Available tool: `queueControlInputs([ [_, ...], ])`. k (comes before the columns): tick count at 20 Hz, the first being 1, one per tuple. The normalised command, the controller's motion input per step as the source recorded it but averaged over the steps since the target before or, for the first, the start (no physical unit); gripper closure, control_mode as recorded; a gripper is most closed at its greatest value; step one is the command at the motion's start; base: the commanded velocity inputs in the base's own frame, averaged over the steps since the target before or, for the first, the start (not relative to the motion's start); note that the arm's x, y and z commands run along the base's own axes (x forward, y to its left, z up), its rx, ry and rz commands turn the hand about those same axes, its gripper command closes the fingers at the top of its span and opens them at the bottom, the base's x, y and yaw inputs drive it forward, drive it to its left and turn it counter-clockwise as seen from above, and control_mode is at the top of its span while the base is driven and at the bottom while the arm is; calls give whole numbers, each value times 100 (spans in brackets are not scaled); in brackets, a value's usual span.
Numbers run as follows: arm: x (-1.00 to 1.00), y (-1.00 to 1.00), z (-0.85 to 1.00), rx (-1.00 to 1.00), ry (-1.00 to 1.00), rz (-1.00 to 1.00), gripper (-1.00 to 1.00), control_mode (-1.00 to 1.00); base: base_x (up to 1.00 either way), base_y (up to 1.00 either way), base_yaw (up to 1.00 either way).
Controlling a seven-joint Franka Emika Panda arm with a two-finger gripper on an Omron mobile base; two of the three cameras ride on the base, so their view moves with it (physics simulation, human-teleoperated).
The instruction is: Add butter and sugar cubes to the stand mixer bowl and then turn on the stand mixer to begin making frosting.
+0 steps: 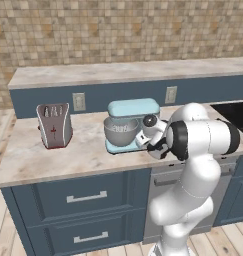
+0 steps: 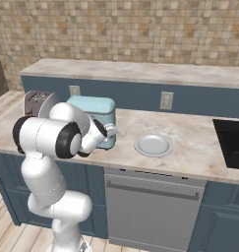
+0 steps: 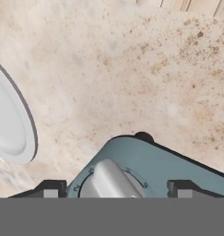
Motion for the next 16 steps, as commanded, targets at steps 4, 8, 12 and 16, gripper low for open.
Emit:
queueControlInputs([
  [4,19,-6,0,7,0,0,100,-100,0,0,0],
  [8,22,-5,0,12,0,0,100,-100,0,0,0],
  [12,24,-9,6,14,0,0,100,-100,0,0,0],
  [16,33,-6,12,15,0,0,100,-100,0,0,0],
])
